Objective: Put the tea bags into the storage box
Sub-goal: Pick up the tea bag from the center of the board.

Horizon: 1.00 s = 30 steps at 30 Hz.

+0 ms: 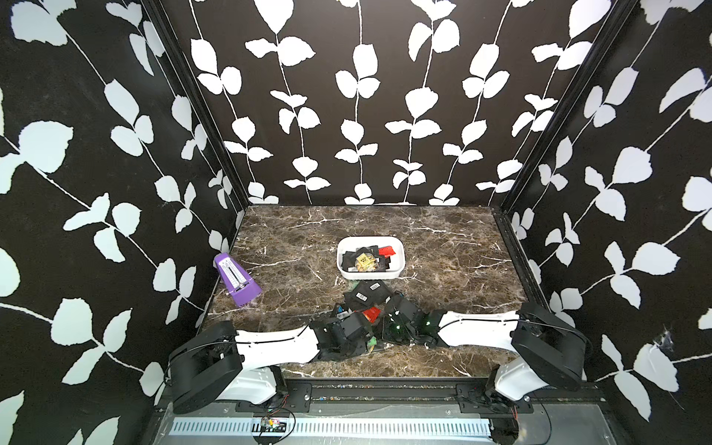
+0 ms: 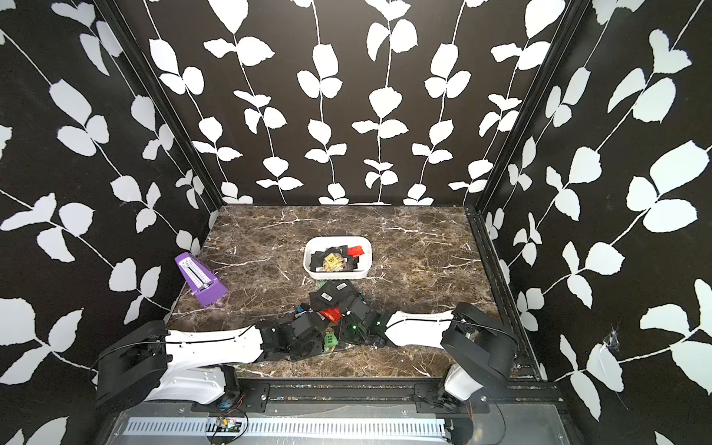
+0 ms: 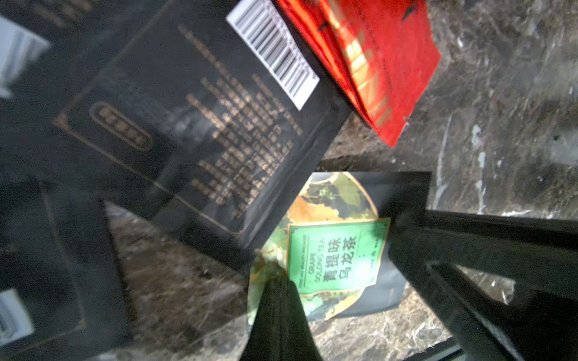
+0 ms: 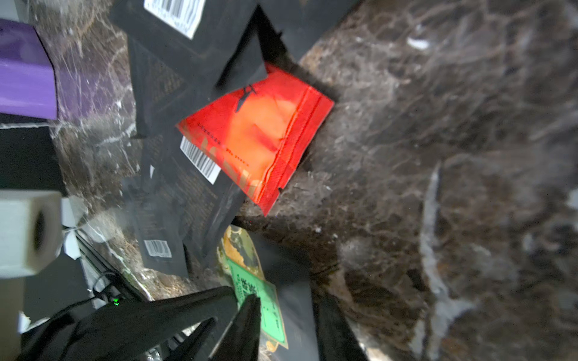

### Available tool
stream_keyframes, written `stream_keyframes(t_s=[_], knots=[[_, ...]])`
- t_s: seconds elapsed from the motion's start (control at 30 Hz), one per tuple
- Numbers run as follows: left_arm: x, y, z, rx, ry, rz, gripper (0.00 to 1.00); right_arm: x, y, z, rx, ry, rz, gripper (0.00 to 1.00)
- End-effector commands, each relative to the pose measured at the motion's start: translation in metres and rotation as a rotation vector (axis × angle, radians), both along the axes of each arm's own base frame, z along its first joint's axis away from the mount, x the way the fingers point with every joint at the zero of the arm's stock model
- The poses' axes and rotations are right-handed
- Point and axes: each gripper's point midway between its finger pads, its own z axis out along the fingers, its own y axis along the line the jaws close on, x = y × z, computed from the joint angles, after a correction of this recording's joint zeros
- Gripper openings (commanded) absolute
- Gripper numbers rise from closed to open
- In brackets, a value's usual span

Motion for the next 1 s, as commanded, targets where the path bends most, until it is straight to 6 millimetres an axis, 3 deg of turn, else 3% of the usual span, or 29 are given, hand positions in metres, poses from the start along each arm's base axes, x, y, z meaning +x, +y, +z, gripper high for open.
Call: stream_keyframes(t_s=[0.0,0.17,0.33,0.53,0.73,0.97], knots=[[-0.012,0.02,-0.017,0.076,0.049,-0.013,0.0,-0.006,-0.001,-0.008,-0.002,0.008,0.007,0.22],[-0.011,0.015,-0.013,0.059,0.043,-0.024,0.0,-0.005,-0.006,-0.002,-0.003,-0.008,0.004,0.0],[0.001,0.004,0.012,0.031,-0.029,-0.057,0.0,-0.004,-0.019,0.02,-0.042,-0.066,0.02,0.0],[0.022,0.006,0.059,0.07,-0.165,-0.069,0.2,0.002,-0.046,0.064,-0.101,-0.179,0.019,0.0],[0.038,0.032,0.08,0.159,-0.22,-0.041,0.31,0.017,-0.066,0.123,-0.125,-0.297,0.021,0.0],[0.049,0.068,0.084,0.218,-0.233,0.007,0.46,0.071,-0.062,0.179,-0.046,-0.365,-0.007,0.0]])
